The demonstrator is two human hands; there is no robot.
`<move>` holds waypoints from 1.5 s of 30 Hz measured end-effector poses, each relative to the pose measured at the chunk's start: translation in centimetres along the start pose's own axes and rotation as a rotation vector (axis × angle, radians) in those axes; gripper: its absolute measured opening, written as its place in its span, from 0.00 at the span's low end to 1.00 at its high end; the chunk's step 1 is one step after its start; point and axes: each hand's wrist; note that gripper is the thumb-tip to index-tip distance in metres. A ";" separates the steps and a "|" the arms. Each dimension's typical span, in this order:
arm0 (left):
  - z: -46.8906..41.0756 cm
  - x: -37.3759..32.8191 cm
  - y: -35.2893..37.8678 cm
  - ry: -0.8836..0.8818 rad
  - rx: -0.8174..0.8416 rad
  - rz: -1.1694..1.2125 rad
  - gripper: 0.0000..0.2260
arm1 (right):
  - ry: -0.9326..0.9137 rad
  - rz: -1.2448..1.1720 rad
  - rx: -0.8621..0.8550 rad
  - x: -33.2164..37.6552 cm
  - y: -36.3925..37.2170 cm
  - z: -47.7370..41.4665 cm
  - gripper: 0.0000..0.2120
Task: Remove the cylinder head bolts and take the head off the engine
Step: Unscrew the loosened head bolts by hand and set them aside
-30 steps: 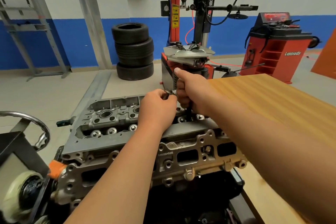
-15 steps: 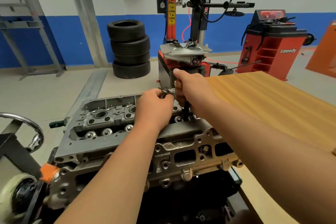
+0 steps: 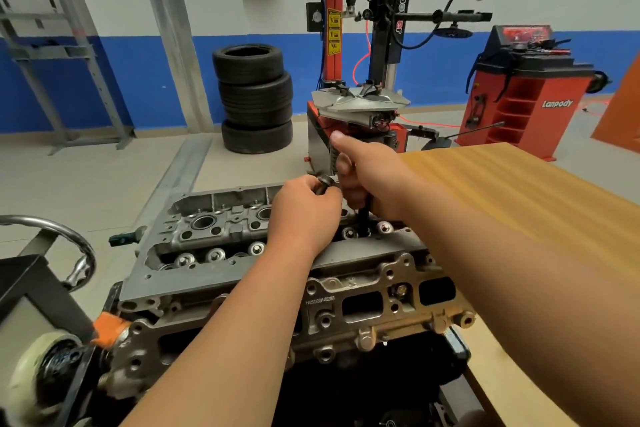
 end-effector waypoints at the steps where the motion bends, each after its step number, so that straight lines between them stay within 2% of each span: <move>1: -0.1 0.0 -0.1 0.000 -0.005 -0.007 0.13 | 0.075 -0.088 0.178 0.7 -0.6 -0.3 0.23; 2: -0.1 0.0 0.0 -0.007 -0.005 -0.015 0.13 | 0.113 -0.148 0.311 1.1 -1.1 -0.3 0.23; 4: -0.2 0.1 0.0 -0.017 0.000 0.002 0.13 | 0.113 -0.183 0.355 1.4 -1.3 -0.4 0.21; 6: -0.2 0.1 0.0 -0.019 0.013 0.019 0.13 | 0.099 -0.144 0.128 0.8 -0.7 0.1 0.19; 8: -0.1 0.1 -0.1 -0.018 0.019 0.013 0.12 | -0.042 0.004 -0.217 -0.3 0.6 0.9 0.15; 9: -0.1 0.0 -0.2 -0.017 0.018 0.013 0.12 | -0.119 0.117 -0.351 -0.9 1.1 0.9 0.13; 10: -0.1 0.0 -0.1 -0.016 0.015 0.015 0.12 | -0.167 0.177 -0.415 -1.1 1.5 0.8 0.12; 11: 0.0 -0.1 -0.1 -0.010 0.012 0.015 0.12 | -0.167 0.153 -0.405 -1.0 1.5 0.6 0.15; 13: 0.2 0.0 -0.1 0.005 0.008 0.017 0.11 | -0.027 -0.006 -0.164 0.1 0.8 0.2 0.22; 15: 0.2 -0.2 -0.2 0.011 0.019 0.011 0.12 | 0.136 -0.106 0.171 1.5 -0.6 -0.4 0.21; 16: 0.3 -0.3 -0.1 0.007 0.024 0.013 0.12 | 0.161 -0.138 0.267 1.9 -1.0 -0.4 0.20; 17: 0.4 -0.3 -0.1 0.002 0.022 0.023 0.12 | 0.166 -0.144 0.287 1.9 -1.0 -0.5 0.19; 18: 0.6 -0.3 -0.2 0.003 0.016 0.035 0.12 | 0.173 -0.144 0.245 1.9 -0.9 -0.4 0.19; 19: 0.6 -0.3 -0.3 0.008 0.012 0.042 0.12 | 0.160 -0.162 0.123 1.6 -0.5 -0.2 0.18; 21: 0.7 -0.3 -0.3 0.011 0.008 0.044 0.12 | 0.015 -0.158 -0.224 0.3 0.7 0.4 0.16; 22: 0.7 -0.3 -0.4 0.010 0.003 0.048 0.11 | -0.085 -0.051 -0.359 -0.3 1.4 0.7 0.15; 24: 0.7 -0.4 -0.4 0.009 0.000 0.052 0.11 | -0.216 0.235 -0.481 -1.0 2.2 0.5 0.16; 25: 0.8 -0.5 -0.4 0.010 0.001 0.052 0.11 | -0.233 0.281 -0.479 -0.9 2.0 0.4 0.18; 26: 0.8 -0.4 -0.4 0.014 -0.001 0.055 0.11 | -0.196 0.250 -0.406 -0.5 1.6 0.2 0.20; 29: 0.9 -0.4 -0.3 0.019 -0.014 0.041 0.13 | 0.033 -0.113 0.172 0.9 -0.4 -0.3 0.22; 30: 0.9 -0.4 -0.3 0.016 -0.017 0.038 0.13 | 0.064 -0.184 0.282 1.2 -0.9 -0.3 0.22; 31: 0.9 -0.4 -0.3 0.013 -0.022 0.042 0.13 | 0.060 -0.205 0.306 1.2 -1.1 -0.4 0.21; 32: 0.8 -0.3 -0.3 0.011 -0.026 0.048 0.13 | 0.064 -0.205 0.252 1.0 -1.1 -0.3 0.21; 34: 0.8 -0.2 -0.3 0.017 -0.020 0.043 0.12 | 0.017 -0.152 -0.028 0.0 0.0 0.3 0.22; 36: 0.7 -0.2 -0.4 0.035 -0.007 0.027 0.12 | -0.091 -0.002 -0.329 -1.2 1.3 0.5 0.22; 37: 0.7 -0.2 -0.3 0.042 0.001 0.024 0.12 | -0.119 0.047 -0.407 -1.4 1.6 0.3 0.23; 38: 0.7 -0.3 -0.3 0.046 0.007 0.022 0.12 | -0.112 0.063 -0.416 -1.3 1.5 0.1 0.23; 39: 0.7 -0.3 -0.3 0.049 0.009 0.020 0.12 | -0.070 0.046 -0.336 -0.9 1.1 -0.1 0.24; 42: 0.8 -0.2 -0.3 0.042 -0.001 0.022 0.13 | 0.103 -0.157 0.229 0.8 -0.7 -0.6 0.24; 43: 0.8 -0.2 -0.3 0.037 0.000 0.020 0.13 | 0.128 -0.201 0.323 1.1 -1.2 -0.4 0.23; 44: 0.8 -0.3 -0.3 0.034 -0.003 0.019 0.13 | 0.124 -0.221 0.343 1.1 -1.5 -0.3 0.22; 45: 0.9 -0.3 -0.3 0.033 -0.008 0.020 0.13 | 0.121 -0.243 0.289 0.9 -1.4 -0.2 0.21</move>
Point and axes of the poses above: each hand's wrist, its own z-axis away from the middle knuckle, its own y-axis out of the palm, x = y × z, and after that the axes turned 11 degrees about x, right-handed
